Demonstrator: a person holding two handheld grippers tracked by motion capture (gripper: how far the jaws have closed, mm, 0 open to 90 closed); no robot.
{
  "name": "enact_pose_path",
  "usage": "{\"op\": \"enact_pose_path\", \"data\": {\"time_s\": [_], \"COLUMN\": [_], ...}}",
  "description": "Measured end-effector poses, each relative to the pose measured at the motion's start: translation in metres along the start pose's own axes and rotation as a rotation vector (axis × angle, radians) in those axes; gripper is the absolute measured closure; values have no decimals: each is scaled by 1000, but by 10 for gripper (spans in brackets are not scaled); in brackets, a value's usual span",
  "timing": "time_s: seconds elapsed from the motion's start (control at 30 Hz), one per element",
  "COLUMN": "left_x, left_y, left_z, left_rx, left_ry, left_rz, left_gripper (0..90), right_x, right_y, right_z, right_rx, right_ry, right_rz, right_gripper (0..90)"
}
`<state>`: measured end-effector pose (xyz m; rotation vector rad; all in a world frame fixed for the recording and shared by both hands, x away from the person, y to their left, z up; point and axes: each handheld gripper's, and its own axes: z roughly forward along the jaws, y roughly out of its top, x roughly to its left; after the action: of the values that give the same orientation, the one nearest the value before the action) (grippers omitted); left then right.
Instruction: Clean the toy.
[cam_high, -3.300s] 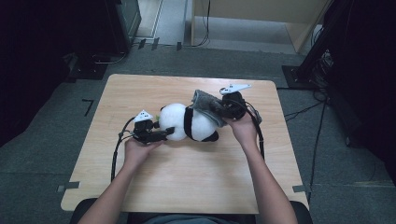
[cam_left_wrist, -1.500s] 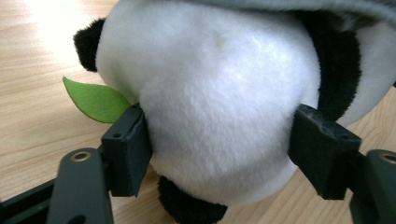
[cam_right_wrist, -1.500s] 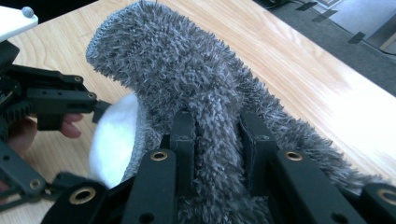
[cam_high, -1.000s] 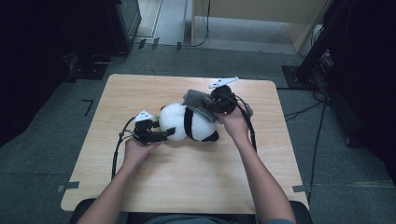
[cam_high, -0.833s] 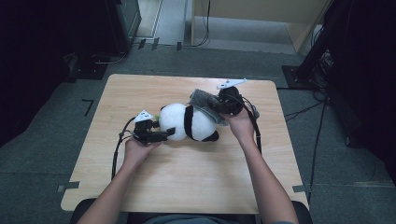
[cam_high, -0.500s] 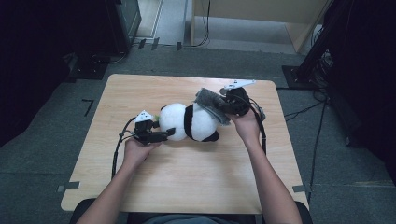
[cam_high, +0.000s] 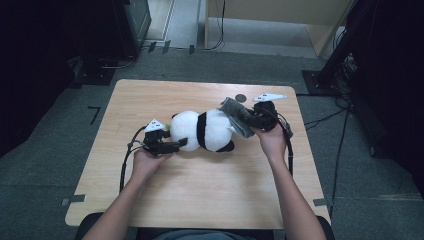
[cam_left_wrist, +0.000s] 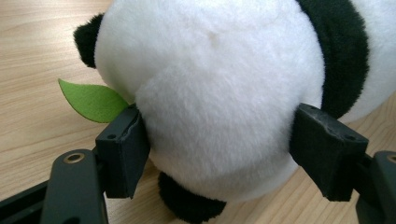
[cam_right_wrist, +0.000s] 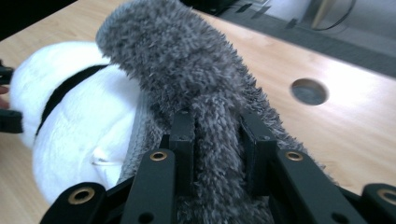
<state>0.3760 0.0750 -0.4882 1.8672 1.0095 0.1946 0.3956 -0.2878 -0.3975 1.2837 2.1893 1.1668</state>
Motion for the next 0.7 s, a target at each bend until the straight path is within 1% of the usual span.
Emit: {"op": "enact_pose_path", "data": {"time_s": [0.07, 0.13, 0.23, 0.3, 0.4, 0.43, 0.5, 0.57, 0.6, 0.63, 0.67, 0.7], "left_x": [0, -1, -1, -1, 0, 0, 0, 0, 0, 0, 0, 0], "left_y": [0, 0, -1, -1, -1, -1, -1, -1, -1, -1, -1, -2], "left_z": [0, 0, 1, 2, 3, 3, 3, 3, 3, 3, 4, 4], "left_rx": [-1, 0, 0, -5, -10, -10, -10, -11, -12, -14, -15, -16], "left_ry": [0, -1, 0, -1, -3, -2, -3, -3, -2, -1, 0, 0], "left_rz": [-2, -7, -8, -13, -13, -12, -10, -10, -10, -13, -14, -14], "left_gripper": [242, 242, 240, 237, 234, 233, 232, 225, 220, 214, 210, 208], "right_x": [2, 4, 5, 5, 6, 6, 5, 4, 3, 2, 2, 1], "right_y": [-3, -7, -13, -16, -23, -25, -29, -34, -36, -39, -41, -43], "right_z": [6, 10, 15, 18, 20, 21, 23, 24, 25, 26, 28, 30], "right_rx": [20, 19, 23, 18, -13, -22, -28, -58, -64, -63, -52, -39], "right_ry": [9, 13, 26, 24, 15, 18, 31, 38, 40, 40, 41, 40], "right_rz": [2, -3, 5, 10, 6, 11, 36, 42, 46, 53, 64, 64], "right_gripper": [705, 704, 704, 707, 709, 709, 707, 706, 706, 707, 708, 709]}}
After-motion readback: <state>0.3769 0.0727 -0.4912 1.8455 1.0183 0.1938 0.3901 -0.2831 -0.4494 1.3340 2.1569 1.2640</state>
